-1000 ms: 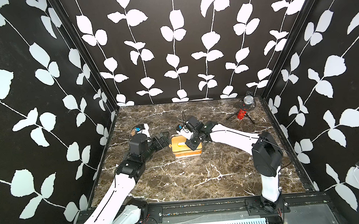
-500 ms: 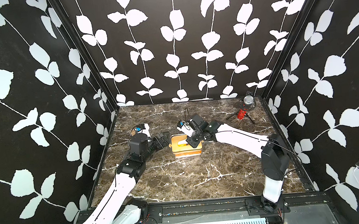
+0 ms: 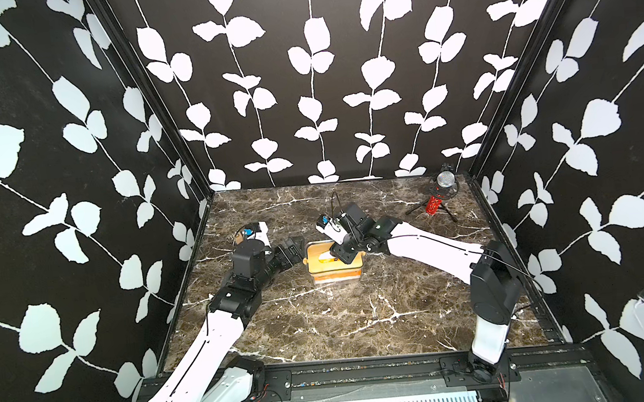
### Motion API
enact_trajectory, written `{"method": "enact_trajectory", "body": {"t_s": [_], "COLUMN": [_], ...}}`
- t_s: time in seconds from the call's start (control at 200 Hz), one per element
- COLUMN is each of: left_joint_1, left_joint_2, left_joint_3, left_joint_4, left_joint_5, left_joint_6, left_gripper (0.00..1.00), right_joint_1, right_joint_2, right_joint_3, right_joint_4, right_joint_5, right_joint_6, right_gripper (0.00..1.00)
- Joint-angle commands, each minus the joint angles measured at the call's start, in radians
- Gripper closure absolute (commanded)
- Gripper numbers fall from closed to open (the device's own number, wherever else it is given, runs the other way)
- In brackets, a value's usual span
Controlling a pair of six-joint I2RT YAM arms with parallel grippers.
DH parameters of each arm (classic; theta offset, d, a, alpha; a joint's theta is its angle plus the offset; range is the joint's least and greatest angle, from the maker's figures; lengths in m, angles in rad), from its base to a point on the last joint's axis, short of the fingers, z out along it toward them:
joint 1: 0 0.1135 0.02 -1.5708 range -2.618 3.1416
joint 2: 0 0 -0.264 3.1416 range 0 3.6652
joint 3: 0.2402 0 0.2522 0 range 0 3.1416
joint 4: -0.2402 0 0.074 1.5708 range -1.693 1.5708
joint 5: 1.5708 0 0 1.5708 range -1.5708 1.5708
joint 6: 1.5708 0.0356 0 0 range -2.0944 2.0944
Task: Put the tissue paper into the tissue box
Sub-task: Pull the paper towel from the tissue box.
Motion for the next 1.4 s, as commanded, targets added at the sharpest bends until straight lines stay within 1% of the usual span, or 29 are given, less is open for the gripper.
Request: {"method": "enact_trajectory", "body": {"t_s": [0.0, 0.145, 0.26, 0.47, 0.665, 0.855, 0.94, 0.98, 1.0, 1.045, 1.07, 1.145, 1.215, 1.305, 1.395], "left_joint_1": [0.008, 0.007, 0.006, 0.007, 0.007, 0.007, 0.007, 0.007, 0.007, 0.007, 0.007, 0.007, 0.007, 0.007, 0.006], "left_joint_2": [-0.009, -0.009, -0.011, -0.011, -0.011, -0.010, -0.010, -0.009, -0.009, -0.007, -0.006, -0.005, -0.006, -0.006, -0.008], "left_joint_3": [-0.016, -0.017, -0.019, -0.020, -0.022, -0.022, -0.023, -0.023, -0.023, -0.023, -0.023, -0.025, -0.024, -0.024, -0.025], "left_joint_4": [0.024, 0.022, 0.021, 0.021, 0.023, 0.024, 0.024, 0.025, 0.025, 0.024, 0.025, 0.026, 0.027, 0.027, 0.025], "left_joint_5": [-0.001, -0.001, -0.001, -0.002, -0.002, 0.000, -0.002, -0.001, -0.001, -0.001, -0.001, -0.001, 0.000, 0.000, 0.000], "left_joint_6": [0.007, 0.007, 0.007, 0.007, 0.007, 0.005, 0.007, 0.008, 0.007, 0.008, 0.006, 0.005, 0.005, 0.006, 0.007], "left_gripper": [0.01, 0.01, 0.01, 0.01, 0.01, 0.01, 0.01, 0.01, 0.01, 0.01, 0.01, 0.01, 0.01, 0.01, 0.01], "right_joint_1": [0.003, 0.004, 0.004, 0.004, 0.004, 0.003, 0.005, 0.005, 0.005, 0.006, 0.004, 0.005, 0.004, 0.005, 0.003], "right_joint_2": [0.020, 0.052, 0.058, 0.014, -0.063, -0.072, -0.072, -0.072, -0.072, -0.070, -0.067, -0.063, -0.067, -0.064, -0.054], "right_joint_3": [-0.001, 0.017, 0.023, 0.002, -0.060, -0.065, -0.067, -0.067, -0.067, -0.063, -0.060, -0.046, -0.042, -0.043, -0.034], "right_joint_4": [0.012, 0.005, 0.004, 0.023, 0.091, 0.091, 0.097, 0.100, 0.101, 0.103, 0.099, 0.087, 0.090, 0.098, 0.096], "right_joint_5": [-0.002, -0.019, -0.028, -0.030, -0.021, -0.020, -0.021, -0.022, -0.022, -0.012, -0.006, 0.007, -0.003, -0.014, -0.035], "right_joint_6": [-0.001, 0.007, 0.012, 0.017, 0.024, 0.017, 0.020, 0.019, 0.020, 0.023, 0.022, 0.022, 0.022, 0.024, 0.038], "right_gripper": [0.53, 0.66, 0.80, 0.99, 1.00, 1.00, 0.99, 0.95, 0.91, 0.76, 0.72, 0.69, 0.61, 0.54, 0.53]}}
